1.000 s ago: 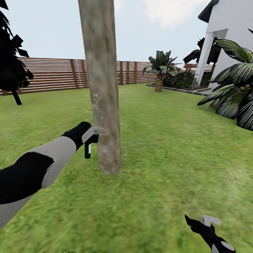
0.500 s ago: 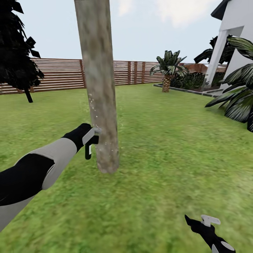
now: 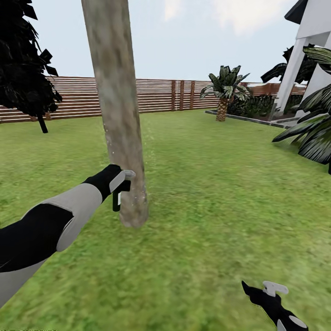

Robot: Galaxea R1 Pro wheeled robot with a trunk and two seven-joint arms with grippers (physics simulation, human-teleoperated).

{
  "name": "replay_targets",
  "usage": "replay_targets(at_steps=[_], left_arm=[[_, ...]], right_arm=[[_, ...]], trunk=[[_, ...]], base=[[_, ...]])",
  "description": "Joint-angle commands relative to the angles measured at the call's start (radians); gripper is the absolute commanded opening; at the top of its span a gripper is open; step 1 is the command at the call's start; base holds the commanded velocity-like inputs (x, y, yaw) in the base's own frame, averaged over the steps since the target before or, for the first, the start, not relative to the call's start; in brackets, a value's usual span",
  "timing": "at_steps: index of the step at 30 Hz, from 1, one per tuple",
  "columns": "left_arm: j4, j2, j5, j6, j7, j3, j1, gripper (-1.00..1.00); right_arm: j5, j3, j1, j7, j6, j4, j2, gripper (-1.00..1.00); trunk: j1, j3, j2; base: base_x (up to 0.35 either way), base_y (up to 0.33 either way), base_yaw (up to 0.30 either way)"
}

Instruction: In the garden, pick up the pesticide atomizer on the floor and spray pesticide onto both trees until each tree trunk is fully covered.

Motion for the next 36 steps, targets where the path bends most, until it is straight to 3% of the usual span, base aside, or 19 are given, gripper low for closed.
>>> replay_targets(at_steps=[1, 6, 15, 18, 25, 27, 29, 33, 36], left_arm=[[0.0, 0.0, -0.001, 0.0, 0.0, -0.001, 0.0, -1.0], [0.0, -0.001, -0.002, 0.0, 0.001, -0.001, 0.0, -1.0], [-0.007, 0.0, -0.004, 0.0, 0.003, 0.003, 0.0, -1.0], [-0.126, 0.001, -0.006, 0.012, 0.011, 0.005, 0.0, -1.0], [-0.292, 0.005, -0.009, 0.203, 0.014, 0.005, -0.014, -1.0], [-0.335, 0.006, -0.01, 0.248, 0.015, 0.005, -0.05, -1.0], [-0.341, 0.007, -0.025, 0.26, 0.016, 0.005, -0.122, -1.0], [-0.342, 0.01, -0.099, 0.264, 0.016, 0.005, -0.172, -1.0], [-0.341, 0.011, -0.116, 0.264, 0.017, 0.005, -0.198, -1.0]], right_arm=[[0.0, 0.0, 0.0, 0.0, 0.0, 0.0, 0.0, 1.0], [0.0, 0.0, 0.0, 0.0, 0.0, 0.0, 0.0, 1.0], [0.0, 0.0, 0.0, 0.0, 0.0, 0.0, 0.0, 1.0], [-0.001, 0.0, 0.0, 0.0, 0.0, 0.001, 0.0, 1.0], [-0.001, 0.0, 0.0, 0.0, 0.0, 0.002, 0.0, 1.0], [-0.002, 0.0, 0.0, 0.0, 0.0, 0.002, 0.0, 1.0], [-0.002, 0.0, 0.0, 0.0, -0.001, 0.002, 0.0, 1.0], [-0.002, 0.0, 0.0, 0.0, -0.001, 0.002, 0.0, 1.0], [-0.002, 0.0, 0.0, 0.0, -0.001, 0.001, 0.0, 1.0]], trunk=[[0.0, 0.0, 0.0], [0.0, 0.0, 0.0], [0.0, 0.0, 0.0], [0.0, 0.0, 0.0], [0.0, 0.0, 0.0], [0.0, 0.0, 0.0], [0.0, 0.0, 0.0], [0.0, 0.0, 0.0], [0.0, 0.0, 0.0]], base=[[0.096, -0.326, 0.209], [0.154, -0.252, 0.129], [0.009, -0.012, 0.081], [0.0, 0.0, 0.004], [0.0, 0.0, 0.0], [0.0, 0.0, 0.0], [0.0, 0.0, 0.0], [0.0, 0.0, 0.0], [0.0, 0.0, 0.0]])
